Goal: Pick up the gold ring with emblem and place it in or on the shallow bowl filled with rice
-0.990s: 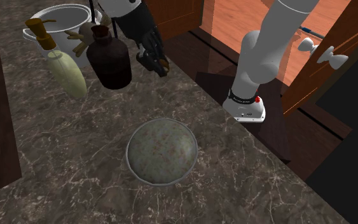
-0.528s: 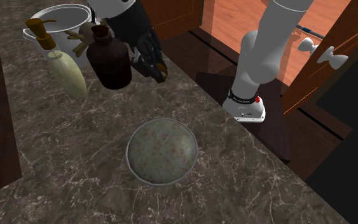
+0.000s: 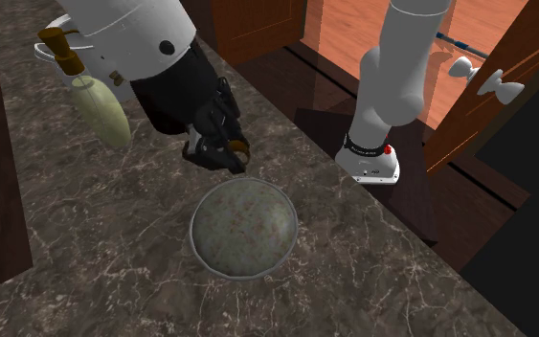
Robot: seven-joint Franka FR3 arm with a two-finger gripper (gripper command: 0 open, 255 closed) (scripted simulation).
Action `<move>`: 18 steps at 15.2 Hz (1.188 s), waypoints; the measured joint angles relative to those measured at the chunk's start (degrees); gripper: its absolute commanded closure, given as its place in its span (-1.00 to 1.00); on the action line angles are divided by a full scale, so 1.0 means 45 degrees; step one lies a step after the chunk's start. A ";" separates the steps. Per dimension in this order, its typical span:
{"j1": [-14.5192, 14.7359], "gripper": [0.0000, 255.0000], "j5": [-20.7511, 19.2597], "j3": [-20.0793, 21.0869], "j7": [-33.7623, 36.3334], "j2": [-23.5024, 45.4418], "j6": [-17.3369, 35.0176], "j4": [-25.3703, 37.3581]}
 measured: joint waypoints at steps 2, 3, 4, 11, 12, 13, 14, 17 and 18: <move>0.0514 1.00 -0.0188 0.0399 0.0898 0.0755 0.0132 0.0720; 0.0805 1.00 -0.0387 0.0570 0.1356 0.1278 0.0057 0.1341; 0.0960 1.00 -0.0457 0.0648 0.1572 0.1487 0.0203 0.1417; 0.1015 1.00 -0.0420 0.0682 0.1464 0.1384 0.1316 0.0230; 0.0988 1.00 -0.0396 0.0670 0.1388 0.1319 0.1494 -0.0016; 0.0967 1.00 -0.0401 0.0655 0.1312 0.1304 0.1667 -0.0215; 0.0955 1.00 -0.0406 0.0644 0.1252 0.1297 0.1850 -0.0413; 0.0938 1.00 -0.0374 0.0638 0.1125 0.1208 0.2317 -0.0971; 0.0938 1.00 -0.0372 0.0637 0.1113 0.1203 0.2375 -0.1033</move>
